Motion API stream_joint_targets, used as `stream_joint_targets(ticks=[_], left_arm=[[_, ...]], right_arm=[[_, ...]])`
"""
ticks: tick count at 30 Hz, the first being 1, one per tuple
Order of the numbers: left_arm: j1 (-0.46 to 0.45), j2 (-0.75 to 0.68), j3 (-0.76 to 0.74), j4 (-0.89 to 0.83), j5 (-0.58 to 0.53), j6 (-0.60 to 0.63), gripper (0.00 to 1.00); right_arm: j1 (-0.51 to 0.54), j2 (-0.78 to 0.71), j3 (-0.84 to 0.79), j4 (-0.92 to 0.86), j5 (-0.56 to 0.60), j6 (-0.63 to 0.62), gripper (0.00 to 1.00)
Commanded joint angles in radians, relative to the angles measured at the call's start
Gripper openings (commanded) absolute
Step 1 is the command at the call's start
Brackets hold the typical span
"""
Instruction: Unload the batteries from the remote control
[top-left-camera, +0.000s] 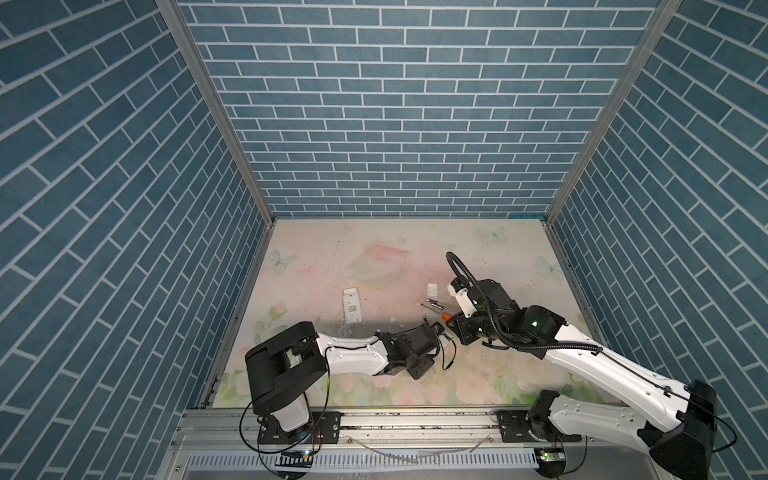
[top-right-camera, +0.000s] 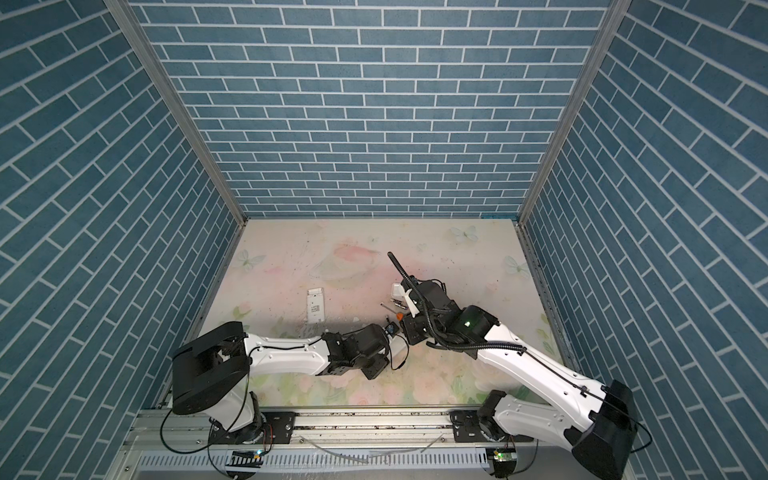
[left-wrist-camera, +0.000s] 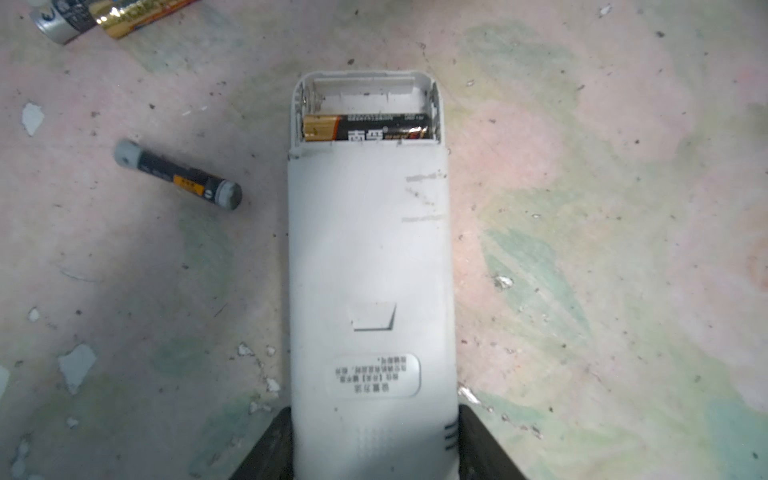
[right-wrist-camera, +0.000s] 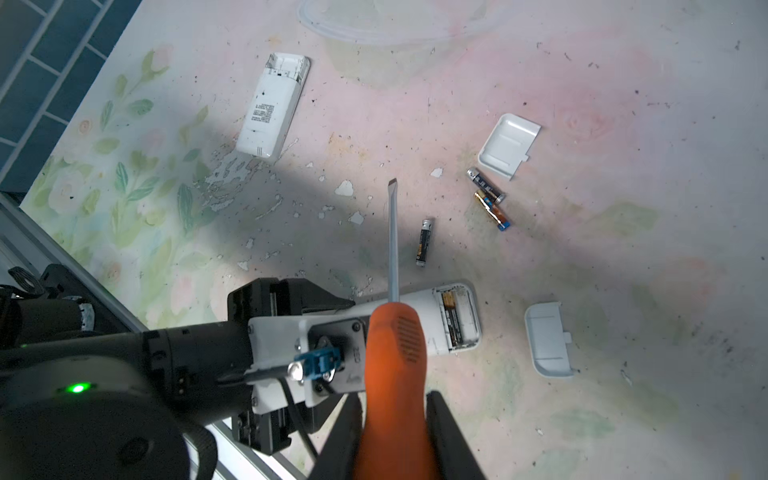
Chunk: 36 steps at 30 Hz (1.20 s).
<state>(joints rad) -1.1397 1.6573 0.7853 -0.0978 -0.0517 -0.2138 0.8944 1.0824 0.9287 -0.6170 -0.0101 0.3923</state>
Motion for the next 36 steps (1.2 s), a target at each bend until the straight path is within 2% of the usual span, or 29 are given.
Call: stream_joint_targets(ticks=[1, 6, 15, 20, 23, 25, 30, 32, 36], left_arm=[[-0.017, 0.068, -0.06, -0.148, 0.106, 0.008, 0.03], [-0.018, 0.058, -0.052, -0.172, 0.08, 0.012, 0.03], [-0.018, 0.055, 0.041, -0.275, -0.021, 0.097, 0.02], [-0.018, 0.088, 0.082, -0.284, -0.092, 0.154, 0.0], [-0.017, 0.1, 0.088, -0.263, -0.097, 0.208, 0.0], [-0.015, 0.116, 0.114, -0.279, -0.108, 0.247, 0.0], [-0.006, 0.135, 0.147, -0.308, -0.121, 0.325, 0.0], [0.0, 0.129, 0.147, -0.303, -0.099, 0.347, 0.0], [0.022, 0.13, 0.173, -0.329, -0.009, 0.38, 0.0]], right_arm=[[-0.003, 0.011, 0.051, -0.009, 0.038, -0.038, 0.0], [-0.038, 0.02, 0.076, -0.112, 0.07, -0.025, 0.0], [-0.236, 0.072, 0.284, -0.497, -0.011, -0.022, 0.0], [-0.362, 0.127, 0.446, -0.672, -0.167, 0.022, 0.0], [-0.375, 0.152, 0.515, -0.754, -0.192, -0.056, 0.0], [-0.388, 0.156, 0.505, -0.763, -0.164, -0.084, 0.0], [-0.474, 0.162, 0.389, -0.709, -0.302, -0.083, 0.0], [-0.497, 0.166, 0.382, -0.718, -0.325, -0.095, 0.0], [-0.5, 0.131, 0.382, -0.731, -0.327, -0.226, 0.0]])
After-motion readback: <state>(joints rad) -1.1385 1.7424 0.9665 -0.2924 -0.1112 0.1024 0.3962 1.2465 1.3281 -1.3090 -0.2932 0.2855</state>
